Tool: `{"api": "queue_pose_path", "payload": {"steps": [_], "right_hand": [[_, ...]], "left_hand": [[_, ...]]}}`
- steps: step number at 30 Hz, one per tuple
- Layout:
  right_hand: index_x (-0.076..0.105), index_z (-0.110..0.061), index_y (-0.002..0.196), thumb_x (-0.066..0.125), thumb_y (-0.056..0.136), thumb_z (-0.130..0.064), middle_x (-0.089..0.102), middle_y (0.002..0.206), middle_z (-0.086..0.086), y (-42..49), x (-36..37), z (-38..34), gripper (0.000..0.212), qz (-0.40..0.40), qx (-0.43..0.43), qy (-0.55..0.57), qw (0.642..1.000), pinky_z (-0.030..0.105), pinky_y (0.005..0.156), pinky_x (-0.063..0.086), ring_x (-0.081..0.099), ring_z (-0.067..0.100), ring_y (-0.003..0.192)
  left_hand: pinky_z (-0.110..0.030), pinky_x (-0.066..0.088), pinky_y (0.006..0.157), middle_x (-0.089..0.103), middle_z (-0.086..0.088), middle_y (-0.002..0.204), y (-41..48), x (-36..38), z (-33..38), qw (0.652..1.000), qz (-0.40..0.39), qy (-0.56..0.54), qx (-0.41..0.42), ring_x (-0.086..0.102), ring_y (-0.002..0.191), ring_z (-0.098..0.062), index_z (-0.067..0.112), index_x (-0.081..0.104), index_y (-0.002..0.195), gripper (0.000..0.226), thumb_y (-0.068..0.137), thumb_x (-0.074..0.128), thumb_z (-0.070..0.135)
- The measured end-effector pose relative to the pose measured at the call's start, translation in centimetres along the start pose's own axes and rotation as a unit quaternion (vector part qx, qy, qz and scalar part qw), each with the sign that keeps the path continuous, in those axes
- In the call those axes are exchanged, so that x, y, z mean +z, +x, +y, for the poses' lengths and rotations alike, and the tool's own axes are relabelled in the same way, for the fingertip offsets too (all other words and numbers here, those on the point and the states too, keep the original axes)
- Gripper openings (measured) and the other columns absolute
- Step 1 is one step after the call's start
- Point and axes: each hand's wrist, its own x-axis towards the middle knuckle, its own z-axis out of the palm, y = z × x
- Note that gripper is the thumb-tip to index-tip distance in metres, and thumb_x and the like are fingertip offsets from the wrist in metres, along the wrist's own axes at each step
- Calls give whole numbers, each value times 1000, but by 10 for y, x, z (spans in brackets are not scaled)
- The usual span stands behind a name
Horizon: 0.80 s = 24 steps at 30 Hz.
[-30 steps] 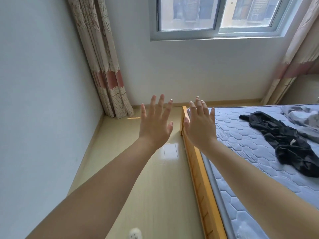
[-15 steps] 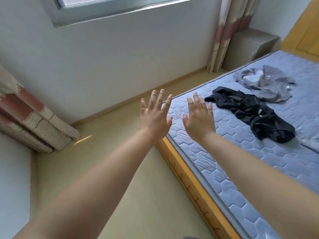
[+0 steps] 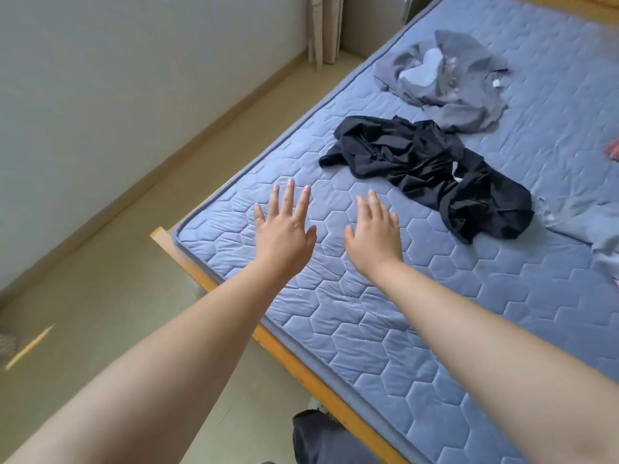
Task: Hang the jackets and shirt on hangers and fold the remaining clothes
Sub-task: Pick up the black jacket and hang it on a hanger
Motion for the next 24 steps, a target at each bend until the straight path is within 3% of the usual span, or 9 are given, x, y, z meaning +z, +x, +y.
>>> {"api": "queue_pose_path", "payload": {"steps": [7,14,20,24], "right_hand": [[18,-9,150,42,96,-27,6,160,12,92,98,69,62,-58,100,35,993,42,115,17,16,26,144],[11,-14,151,42,96,-29,-4,160,7,169,175,133,65,-99,159,25,982,48,114,20,7,22,145],[3,-22,152,53,91,-28,-13,159,7,249,218,180,80,-79,159,-33,984,57,114,8,-4,24,146],[-7,-30,152,55,87,-8,-15,158,12,316,225,218,92,2,121,-127,984,60,113,6,-6,30,147]], "left_hand": [[-55,5,116,-12,-1,160,130,131,2,996,-89,-23,2,-12,147,-25,31,-3,152,77,96,47,43],[-64,15,110,-19,2,158,250,256,16,982,-188,-9,-14,-14,146,-27,42,-14,147,107,77,63,64],[-70,17,106,-27,0,156,322,329,46,962,-261,68,36,-19,145,-31,45,-22,144,121,73,76,50],[-70,23,103,-29,1,155,346,356,50,946,-314,82,11,-20,144,-34,46,-25,142,136,60,83,54]]}}
